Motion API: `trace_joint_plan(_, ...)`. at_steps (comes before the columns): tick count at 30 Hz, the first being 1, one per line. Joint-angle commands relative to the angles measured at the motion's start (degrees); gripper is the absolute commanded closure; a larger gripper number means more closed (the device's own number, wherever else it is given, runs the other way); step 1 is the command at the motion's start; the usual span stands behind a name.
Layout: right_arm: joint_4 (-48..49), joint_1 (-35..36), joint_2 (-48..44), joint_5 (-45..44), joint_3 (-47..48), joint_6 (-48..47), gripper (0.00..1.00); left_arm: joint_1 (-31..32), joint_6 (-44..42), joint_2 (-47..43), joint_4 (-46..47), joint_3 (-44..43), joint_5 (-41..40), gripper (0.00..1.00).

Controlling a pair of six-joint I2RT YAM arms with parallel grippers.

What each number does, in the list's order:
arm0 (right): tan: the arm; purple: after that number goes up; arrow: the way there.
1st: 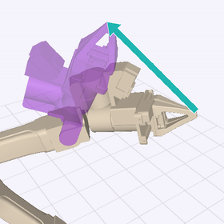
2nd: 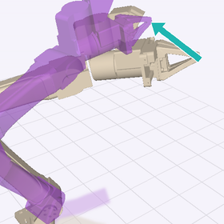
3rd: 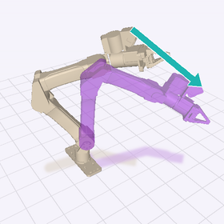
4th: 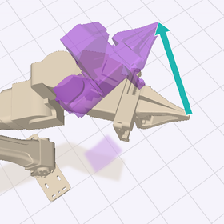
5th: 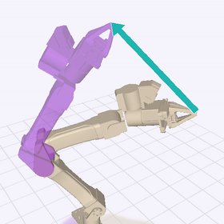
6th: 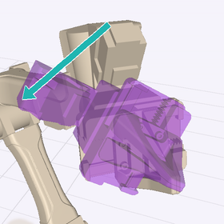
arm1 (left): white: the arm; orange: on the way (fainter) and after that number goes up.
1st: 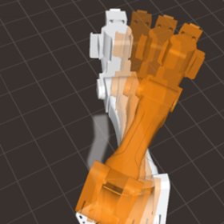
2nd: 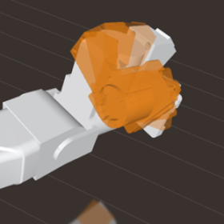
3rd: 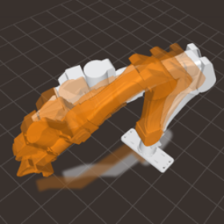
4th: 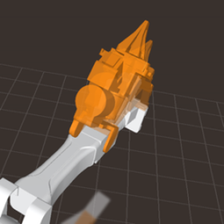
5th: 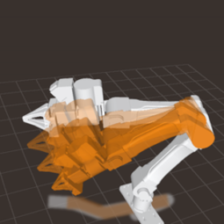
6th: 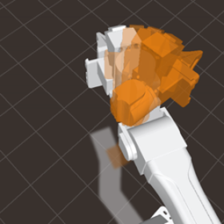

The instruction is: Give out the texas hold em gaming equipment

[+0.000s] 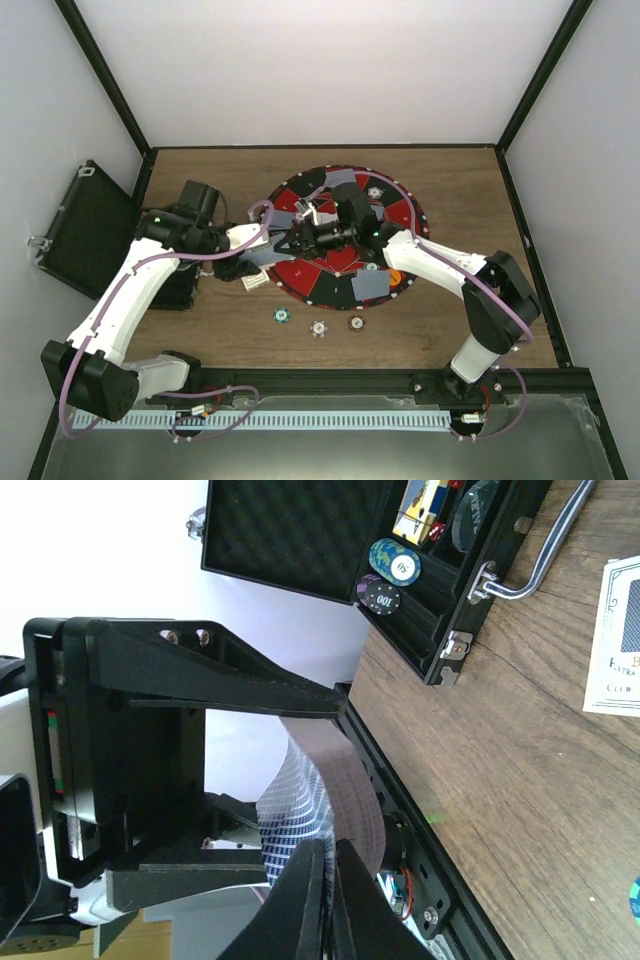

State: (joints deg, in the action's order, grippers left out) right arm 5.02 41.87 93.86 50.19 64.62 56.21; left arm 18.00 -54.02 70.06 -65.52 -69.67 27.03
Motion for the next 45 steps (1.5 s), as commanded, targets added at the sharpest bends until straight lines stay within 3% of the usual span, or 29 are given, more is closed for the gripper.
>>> trace_joint_plan(1,-2.3,-0.8,-2.2,-1.0,-0.9,-0.9,0.99,0.1,-0.3,-0.5,1.4,1.5,-0.1,0.94)
trace_joint_plan(13,-5.8,-6.4,-5.4,0.2,-2.8,-3.9,0.99,0.0,-0.5,-0.1,2.5,2.8,-2.0,0.95)
trace_joint_plan(19,-9.5,-15.6,-5.9,2.5,-3.2,-8.5,0.99,-0.2,-0.5,0.2,3.2,4.0,-2.7,0.95)
trace_joint_plan(27,-20.7,-30.8,6.8,-1.0,6.6,-22.7,0.99,-4.2,-2.4,6.1,5.2,5.1,-3.3,0.96)
trace_joint_plan(35,-26.8,-34.1,20.7,-5.3,14.6,-27.8,0.99,-9.8,-5.4,7.9,8.2,9.9,-3.9,0.96)
trace_joint_plan(45,-28.5,-34.7,25.8,-9.9,14.3,-29.1,0.98,-14.0,-8.2,11.9,11.0,11.6,-6.1,0.96)
